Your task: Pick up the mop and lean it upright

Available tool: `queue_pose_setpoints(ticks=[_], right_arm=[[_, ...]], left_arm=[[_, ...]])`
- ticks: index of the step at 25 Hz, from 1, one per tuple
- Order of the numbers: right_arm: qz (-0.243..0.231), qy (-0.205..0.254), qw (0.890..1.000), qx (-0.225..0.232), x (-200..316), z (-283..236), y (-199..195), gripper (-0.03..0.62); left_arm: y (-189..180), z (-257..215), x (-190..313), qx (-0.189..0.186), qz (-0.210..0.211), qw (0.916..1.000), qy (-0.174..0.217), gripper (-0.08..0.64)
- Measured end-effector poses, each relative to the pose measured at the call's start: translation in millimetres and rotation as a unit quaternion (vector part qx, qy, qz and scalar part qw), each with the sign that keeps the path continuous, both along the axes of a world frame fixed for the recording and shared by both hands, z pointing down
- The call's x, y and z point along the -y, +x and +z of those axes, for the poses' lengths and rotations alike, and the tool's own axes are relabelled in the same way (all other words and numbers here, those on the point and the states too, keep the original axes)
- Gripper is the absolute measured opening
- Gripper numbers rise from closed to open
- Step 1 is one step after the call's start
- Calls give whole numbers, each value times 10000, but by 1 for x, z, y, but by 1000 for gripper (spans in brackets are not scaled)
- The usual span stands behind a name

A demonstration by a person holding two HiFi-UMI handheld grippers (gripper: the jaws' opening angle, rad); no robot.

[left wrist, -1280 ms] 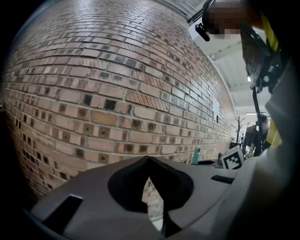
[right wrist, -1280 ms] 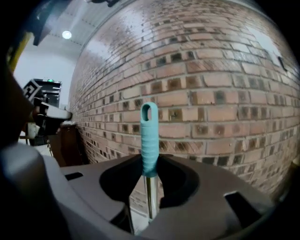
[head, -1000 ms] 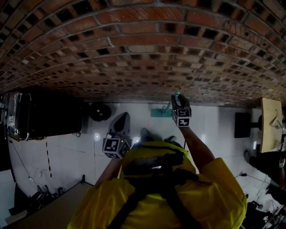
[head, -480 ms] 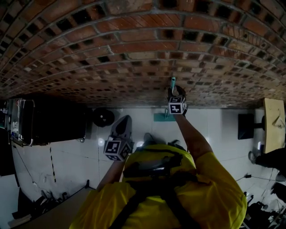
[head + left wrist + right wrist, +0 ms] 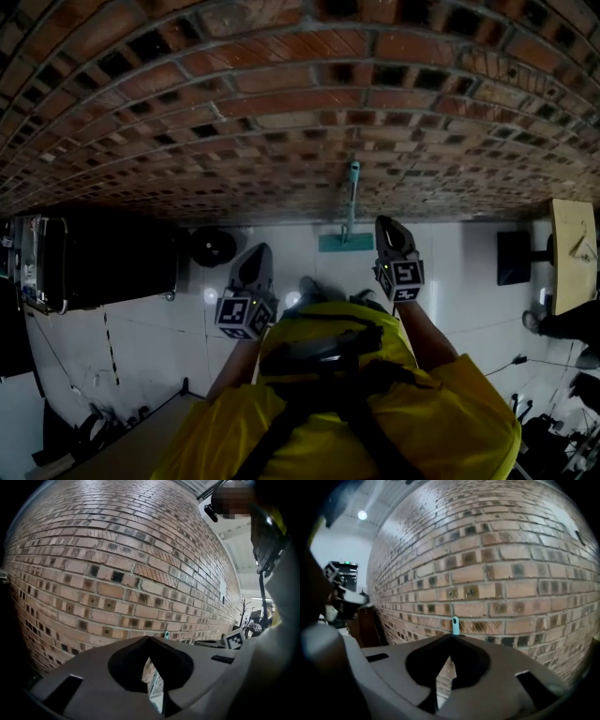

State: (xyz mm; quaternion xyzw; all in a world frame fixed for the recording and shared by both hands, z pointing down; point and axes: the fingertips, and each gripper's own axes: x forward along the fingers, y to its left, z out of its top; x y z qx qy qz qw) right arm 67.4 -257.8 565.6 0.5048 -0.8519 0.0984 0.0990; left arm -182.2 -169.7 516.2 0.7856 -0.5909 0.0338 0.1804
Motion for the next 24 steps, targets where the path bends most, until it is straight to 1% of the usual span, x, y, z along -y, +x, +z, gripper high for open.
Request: queue_pose_setpoints(ticks=[1, 3, 6, 10, 14, 15, 16, 17, 21, 22, 23, 24], right_arm=[[-1, 16, 10000, 77, -20, -15, 10, 5], [97, 40, 9999, 79, -55, -38, 29, 4], [243, 30, 9996, 147, -82, -56, 49, 4], [324, 106, 9991, 240, -75, -64, 51, 3], [236, 186, 9989, 361, -64, -71, 41, 5], [212, 174, 9989, 380, -64, -72, 39, 3], [201, 168, 9989, 397, -64, -71, 37, 4], [198, 166, 9989, 402, -64, -70, 35, 5], [249, 36, 9984, 497, -57, -63, 32, 3], [261, 6, 9982, 545, -54, -63, 31, 4], [263, -12, 9980, 578, -52, -64, 30, 4], [261, -23, 9978, 604, -49, -64, 29, 3]], left_arm=[[2, 2, 0, 1, 11, 10000, -21, 0], [6, 5, -1, 0, 56, 10000, -24, 0], [13, 7, 1, -35, 123, 9999, 6, 0], [26, 3, 7, -69, 220, 9997, 128, 0], [39, -3, 7, -102, 483, 9982, 332, 0], [41, -6, 7, -94, 523, 9978, 388, 13], [42, -7, 7, -78, 540, 9976, 424, 45], [41, -6, 7, -60, 540, 9976, 438, 54], [37, -3, 6, -49, 505, 9977, 449, 57], [36, -3, 6, -34, 508, 9977, 454, 132], [36, -4, 6, -12, 517, 9976, 456, 269], [36, -4, 6, 12, 530, 9976, 454, 340]])
